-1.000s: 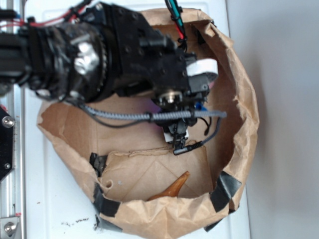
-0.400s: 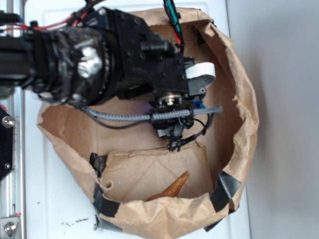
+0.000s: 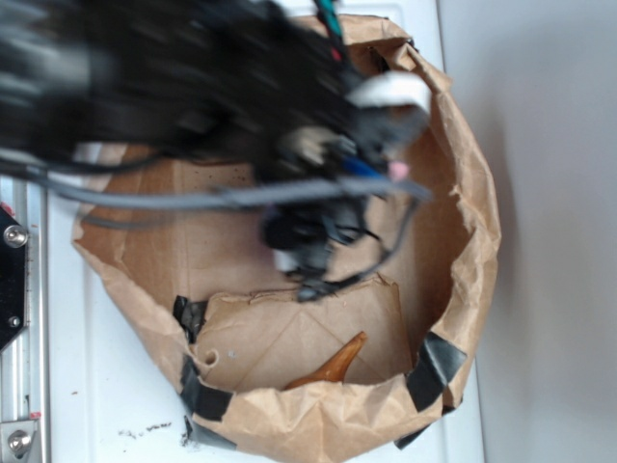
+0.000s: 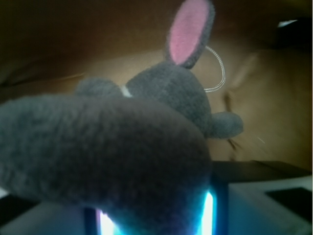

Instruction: Grab the gray animal.

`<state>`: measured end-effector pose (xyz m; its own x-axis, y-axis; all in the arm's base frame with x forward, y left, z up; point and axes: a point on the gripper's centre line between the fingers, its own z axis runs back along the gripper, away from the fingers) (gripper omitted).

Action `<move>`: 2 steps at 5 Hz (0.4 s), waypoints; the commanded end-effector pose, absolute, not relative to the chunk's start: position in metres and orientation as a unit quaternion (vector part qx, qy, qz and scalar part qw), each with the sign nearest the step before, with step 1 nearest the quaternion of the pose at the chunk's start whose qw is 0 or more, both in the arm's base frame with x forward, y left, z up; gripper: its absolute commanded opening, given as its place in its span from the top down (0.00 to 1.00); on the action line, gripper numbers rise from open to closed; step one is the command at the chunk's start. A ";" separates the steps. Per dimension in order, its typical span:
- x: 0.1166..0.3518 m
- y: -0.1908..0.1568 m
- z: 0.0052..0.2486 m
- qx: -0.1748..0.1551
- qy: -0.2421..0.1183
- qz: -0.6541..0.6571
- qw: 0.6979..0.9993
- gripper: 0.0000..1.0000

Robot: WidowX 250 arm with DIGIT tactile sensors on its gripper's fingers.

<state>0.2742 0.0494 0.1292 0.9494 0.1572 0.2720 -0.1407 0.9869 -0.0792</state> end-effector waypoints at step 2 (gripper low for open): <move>0.250 0.029 0.208 -0.028 -0.132 0.105 0.985 1.00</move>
